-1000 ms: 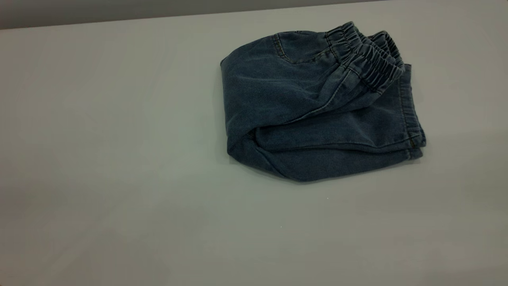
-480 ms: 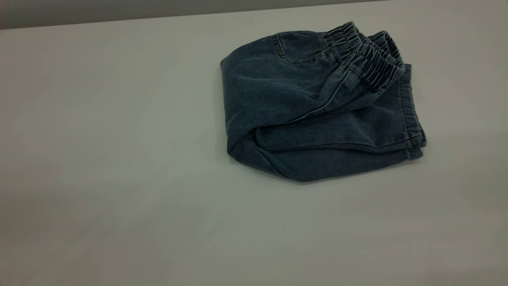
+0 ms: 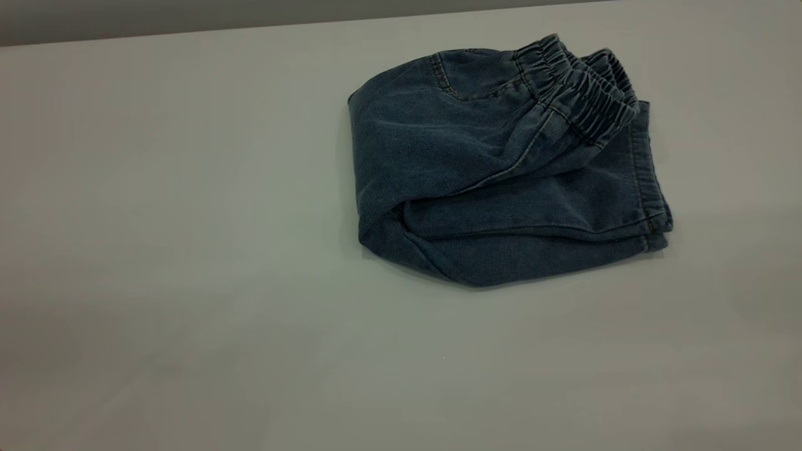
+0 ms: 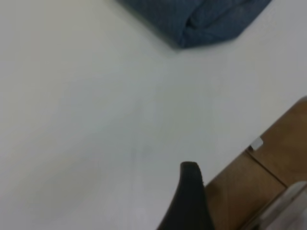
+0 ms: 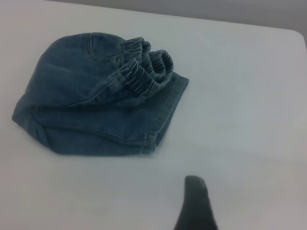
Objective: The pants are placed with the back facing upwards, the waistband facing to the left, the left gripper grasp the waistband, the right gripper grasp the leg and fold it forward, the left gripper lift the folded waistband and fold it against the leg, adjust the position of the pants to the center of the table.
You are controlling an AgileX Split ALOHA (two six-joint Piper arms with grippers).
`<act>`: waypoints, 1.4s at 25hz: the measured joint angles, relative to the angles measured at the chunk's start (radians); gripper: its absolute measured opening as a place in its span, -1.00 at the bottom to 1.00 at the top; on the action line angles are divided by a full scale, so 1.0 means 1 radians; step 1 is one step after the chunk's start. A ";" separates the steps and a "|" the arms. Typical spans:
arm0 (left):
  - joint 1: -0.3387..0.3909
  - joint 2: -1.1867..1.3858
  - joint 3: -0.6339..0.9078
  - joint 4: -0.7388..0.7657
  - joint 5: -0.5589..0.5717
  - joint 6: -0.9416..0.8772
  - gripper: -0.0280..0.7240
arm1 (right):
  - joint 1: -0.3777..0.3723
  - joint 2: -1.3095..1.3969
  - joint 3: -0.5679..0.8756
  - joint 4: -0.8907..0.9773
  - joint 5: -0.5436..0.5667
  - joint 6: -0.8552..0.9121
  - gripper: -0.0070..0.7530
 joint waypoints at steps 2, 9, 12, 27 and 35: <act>0.000 0.000 0.000 0.000 0.002 0.001 0.51 | 0.000 0.000 0.000 0.000 0.000 0.000 0.17; 0.000 0.000 -0.001 0.004 0.005 -0.004 0.51 | 0.000 0.000 0.000 0.000 0.000 0.000 0.17; 0.000 0.000 -0.001 0.004 0.005 -0.004 0.51 | 0.000 0.000 0.000 0.000 0.000 0.000 0.17; 0.112 -0.155 -0.002 0.006 0.009 -0.005 0.51 | 0.000 0.000 0.000 0.004 0.000 0.000 0.17; 0.398 -0.200 -0.002 0.006 0.008 -0.005 0.51 | 0.056 0.000 0.000 0.007 0.000 0.000 0.17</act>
